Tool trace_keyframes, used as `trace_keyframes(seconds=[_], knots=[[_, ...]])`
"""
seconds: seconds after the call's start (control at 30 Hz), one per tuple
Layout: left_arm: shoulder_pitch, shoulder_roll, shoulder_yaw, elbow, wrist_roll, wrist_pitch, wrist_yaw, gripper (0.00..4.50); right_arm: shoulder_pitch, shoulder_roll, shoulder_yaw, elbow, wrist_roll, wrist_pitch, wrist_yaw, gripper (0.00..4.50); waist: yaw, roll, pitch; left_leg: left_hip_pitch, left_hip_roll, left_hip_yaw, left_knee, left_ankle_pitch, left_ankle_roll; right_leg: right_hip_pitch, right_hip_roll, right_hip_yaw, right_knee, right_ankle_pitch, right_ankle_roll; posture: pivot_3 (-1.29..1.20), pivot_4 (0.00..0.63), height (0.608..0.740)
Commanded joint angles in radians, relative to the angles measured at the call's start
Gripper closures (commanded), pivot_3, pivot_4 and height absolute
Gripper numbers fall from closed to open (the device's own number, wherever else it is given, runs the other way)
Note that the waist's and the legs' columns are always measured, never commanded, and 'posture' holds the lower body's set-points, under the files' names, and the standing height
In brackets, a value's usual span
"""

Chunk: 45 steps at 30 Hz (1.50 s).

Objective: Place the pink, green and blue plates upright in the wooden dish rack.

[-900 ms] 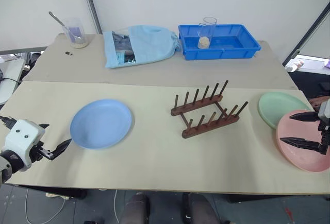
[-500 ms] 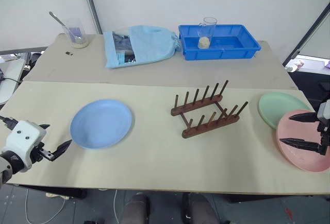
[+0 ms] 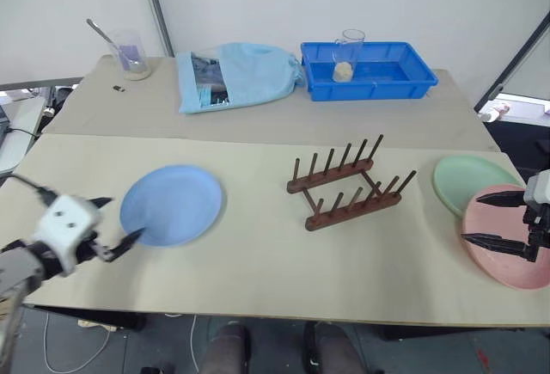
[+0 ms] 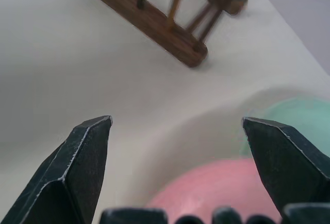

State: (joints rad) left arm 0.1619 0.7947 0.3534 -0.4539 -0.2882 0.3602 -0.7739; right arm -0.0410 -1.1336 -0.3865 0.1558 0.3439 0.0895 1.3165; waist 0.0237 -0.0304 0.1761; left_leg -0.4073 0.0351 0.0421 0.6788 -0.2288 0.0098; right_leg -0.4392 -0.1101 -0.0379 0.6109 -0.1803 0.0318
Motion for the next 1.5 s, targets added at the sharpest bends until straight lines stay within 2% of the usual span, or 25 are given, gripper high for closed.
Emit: trace_keyframes(seconds=[0.03, 0.17, 0.3, 0.4, 0.5, 0.7, 0.93, 1.03, 1.23, 1.27, 1.5], knots=[[-0.105, -0.067, -0.167, -0.105, -0.044, 0.102, 0.049, 0.0, 0.053, 0.005, -0.104, -0.152, 0.068, 0.084, -0.029, 0.03, 0.003, 0.0, 0.0, 0.0, 0.0, 0.0, 0.0, 0.0, 0.001, 0.0, 0.0, 0.0, 0.0, 0.0, 0.0, 0.0, 0.15, 0.725], [-0.24, -0.195, -0.359, -0.069, -0.004, 0.136, 0.107, 0.0, 0.155, 0.04, -0.199, -0.368, 0.145, 0.23, -0.07, 0.03, 0.013, 0.0, 0.0, 0.0, 0.0, -0.001, 0.001, 0.004, 0.008, 0.001, 0.002, 0.001, 0.001, 0.001, 0.002, 0.0, 0.15, 0.725], [-0.351, -0.34, -0.53, 0.091, 0.11, 0.071, 0.182, 0.0, 0.239, 0.067, -0.276, -0.554, 0.215, 0.39, -0.12, 0.03, 0.016, 0.001, -0.001, 0.001, -0.001, -0.001, 0.001, 0.005, 0.008, 0.002, 0.003, 0.002, 0.0, 0.003, 0.005, 0.0, 0.15, 0.725], [-0.412, -0.425, -0.609, 0.208, 0.172, 0.018, 0.214, 0.0, 0.292, 0.078, -0.337, -0.634, 0.241, 0.474, -0.139, 0.03, 0.016, 0.001, -0.001, 0.0, -0.001, -0.001, 0.002, 0.005, 0.008, 0.003, 0.003, 0.002, 0.0, 0.001, 0.001, 0.0, 0.15, 0.725], [-0.439, -0.48, -0.688, 0.301, 0.205, -0.059, 0.181, 0.0, 0.338, 0.094, -0.389, -0.678, 0.241, 0.512, -0.15, 0.03, 0.017, 0.001, -0.001, 0.0, -0.001, -0.002, 0.003, 0.005, 0.008, 0.003, 0.003, 0.003, 0.0, 0.001, 0.001, 0.0, 0.15, 0.725], [-0.518, -0.596, -0.722, 0.486, 0.218, -0.145, 0.174, 0.0, 0.379, 0.115, -0.435, -0.742, 0.252, 0.556, -0.166, 0.03, 0.016, 0.001, -0.001, -0.001, -0.002, -0.002, 0.003, 0.005, 0.008, 0.002, 0.003, 0.003, 0.0, 0.001, 0.001, 0.0, 0.15, 0.725], [-0.563, -0.671, -0.757, 0.633, 0.23, -0.223, 0.136, 0.0, 0.415, 0.122, -0.471, -0.771, 0.259, 0.575, -0.157, 0.03, 0.015, 0.001, -0.001, -0.001, -0.002, -0.003, 0.003, 0.005, 0.008, 0.003, 0.003, 0.003, 0.0, 0.001, 0.001, 0.0, 0.15, 0.725], [-0.586, -0.707, -0.76, 0.694, 0.246, -0.246, 0.15, 0.79, 0.412, 0.12, -0.473, -0.785, 0.269, 0.585, -0.163, 0.0, 0.021, 0.001, -0.001, -0.001, -0.003, -0.003, 0.004, 0.005, 0.008, 0.004, 0.003, 0.003, 0.0, 0.001, 0.002, 0.0, 0.15, 0.725], [-0.604, -0.728, -0.748, 0.738, 0.253, -0.271, 0.129, 3.49, 0.423, 0.127, -0.485, -0.801, 0.275, 0.592, -0.166, 0.0, 0.02, 0.0, -0.001, -0.001, -0.004, -0.005, 0.005, 0.005, 0.008, 0.006, 0.003, 0.003, -0.002, 0.001, 0.002, 0.0, 0.15, 0.725], [-0.602, -0.721, -0.747, 0.734, 0.251, -0.275, 0.114, 3.62, 0.427, 0.129, -0.49, -0.803, 0.275, 0.593, -0.165, 0.0, 0.019, 0.0, -0.001, -0.001, -0.004, -0.005, 0.005, 0.005, 0.008, 0.006, 0.003, 0.003, -0.001, 0.002, 0.002, 0.0, 0.15, 0.725], [-0.631, -0.616, -0.761, 0.664, 0.171, -0.302, -0.149, 3.62, 0.513, 0.16, -0.557, -0.847, 0.268, 0.605, -0.144, 0.0, 0.017, 0.001, -0.002, -0.002, -0.003, -0.006, 0.005, 0.005, 0.008, 0.005, 0.004, 0.002, -0.001, 0.001, 0.001, 0.0, 0.15, 0.725]])
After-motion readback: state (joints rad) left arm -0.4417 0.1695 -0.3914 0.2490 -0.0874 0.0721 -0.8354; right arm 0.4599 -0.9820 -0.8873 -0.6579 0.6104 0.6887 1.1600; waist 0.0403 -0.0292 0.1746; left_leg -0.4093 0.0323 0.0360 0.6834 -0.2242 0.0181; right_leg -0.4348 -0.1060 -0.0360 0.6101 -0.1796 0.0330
